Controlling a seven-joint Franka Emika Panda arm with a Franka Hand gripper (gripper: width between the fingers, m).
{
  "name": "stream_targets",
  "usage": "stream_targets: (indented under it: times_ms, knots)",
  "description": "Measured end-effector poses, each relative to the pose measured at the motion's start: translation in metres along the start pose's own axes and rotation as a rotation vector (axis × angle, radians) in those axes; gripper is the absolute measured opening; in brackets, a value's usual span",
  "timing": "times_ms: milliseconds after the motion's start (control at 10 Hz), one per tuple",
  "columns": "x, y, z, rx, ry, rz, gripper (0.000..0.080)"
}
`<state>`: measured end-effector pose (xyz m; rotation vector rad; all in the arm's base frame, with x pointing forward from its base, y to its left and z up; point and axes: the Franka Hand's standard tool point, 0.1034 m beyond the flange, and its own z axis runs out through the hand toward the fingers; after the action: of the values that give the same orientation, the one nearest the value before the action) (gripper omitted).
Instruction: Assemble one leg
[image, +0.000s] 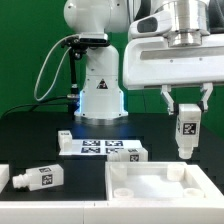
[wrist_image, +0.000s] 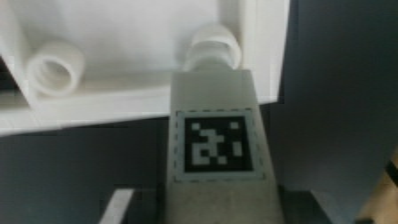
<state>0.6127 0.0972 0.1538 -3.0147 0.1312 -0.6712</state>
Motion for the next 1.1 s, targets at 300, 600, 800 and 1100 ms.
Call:
stream_targets:
  times_ms: [300, 600, 800, 1100]
  knots:
    - [-0.005, 0.002, 0.004, 0.004, 0.067, -0.007, 0.0285]
    - [-0.001, 0.002, 0.024, -0.011, 0.088, -0.088, 0.0285]
    - [0.007, 0.004, 0.037, -0.027, 0.100, -0.152, 0.0285]
    - [0.006, 0.004, 0.038, -0.027, 0.098, -0.152, 0.0285]
